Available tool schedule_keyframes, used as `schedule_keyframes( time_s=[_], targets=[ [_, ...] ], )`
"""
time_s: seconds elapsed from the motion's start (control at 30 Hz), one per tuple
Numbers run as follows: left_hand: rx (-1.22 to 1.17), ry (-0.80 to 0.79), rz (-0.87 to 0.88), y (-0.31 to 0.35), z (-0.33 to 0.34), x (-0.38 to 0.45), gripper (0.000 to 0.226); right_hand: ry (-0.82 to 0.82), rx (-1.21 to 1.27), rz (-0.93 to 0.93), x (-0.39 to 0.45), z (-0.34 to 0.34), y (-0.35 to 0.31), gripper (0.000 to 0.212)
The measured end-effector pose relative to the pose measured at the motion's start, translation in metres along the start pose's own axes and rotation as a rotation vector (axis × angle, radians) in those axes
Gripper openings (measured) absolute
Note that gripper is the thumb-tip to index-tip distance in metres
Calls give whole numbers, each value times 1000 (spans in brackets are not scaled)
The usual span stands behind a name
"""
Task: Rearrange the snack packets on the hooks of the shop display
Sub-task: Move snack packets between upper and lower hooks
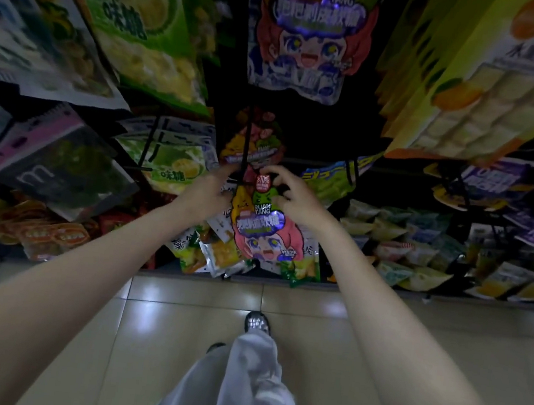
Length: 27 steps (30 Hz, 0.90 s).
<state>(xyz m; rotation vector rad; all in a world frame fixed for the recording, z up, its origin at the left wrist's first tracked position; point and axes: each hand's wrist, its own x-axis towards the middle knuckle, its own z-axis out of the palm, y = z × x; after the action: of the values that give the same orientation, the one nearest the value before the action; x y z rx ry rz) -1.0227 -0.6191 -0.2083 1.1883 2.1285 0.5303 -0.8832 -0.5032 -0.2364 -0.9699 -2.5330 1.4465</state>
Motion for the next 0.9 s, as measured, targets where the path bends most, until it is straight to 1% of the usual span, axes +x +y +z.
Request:
schedule_keyframes(
  time_s=[0.1,0.17,0.23,0.3,0.37,0.47,0.5,0.6,0.7,0.77,0.8,0.9],
  targets=[
    [-95,23,-40,-1,3,7,58,-80,21,-28,-4,-4,10,50],
    [-195,3,-72,-1,5,10,58,-64,36,-33,-3,-6,12,49],
    [-320,-8,-109,-2,7,13,59,-12,61,-36,1,-5,11,49],
    [-374,3,-145,0,8,14,59,40,51,-40,6,0,10,50],
    [-423,15,-129,4,9,16,58,113,24,-50,11,6,10,51],
    [-434,57,-114,8,11,19,54,255,39,-11,19,15,19,47],
    [-403,67,-108,8,12,20,51,271,36,10,21,17,22,44],
    [-278,42,-68,2,17,24,53,220,-42,-19,23,20,25,45],
    [-278,53,-95,0,17,22,57,189,-35,-38,15,15,21,56],
    [-273,51,-64,-3,16,18,59,102,-8,-53,4,9,19,65],
    [-265,55,-54,-7,14,15,60,50,-2,-66,-1,6,18,67],
    [-263,68,-56,-18,12,7,57,-71,-22,-93,-11,-2,18,62]
  ],
)
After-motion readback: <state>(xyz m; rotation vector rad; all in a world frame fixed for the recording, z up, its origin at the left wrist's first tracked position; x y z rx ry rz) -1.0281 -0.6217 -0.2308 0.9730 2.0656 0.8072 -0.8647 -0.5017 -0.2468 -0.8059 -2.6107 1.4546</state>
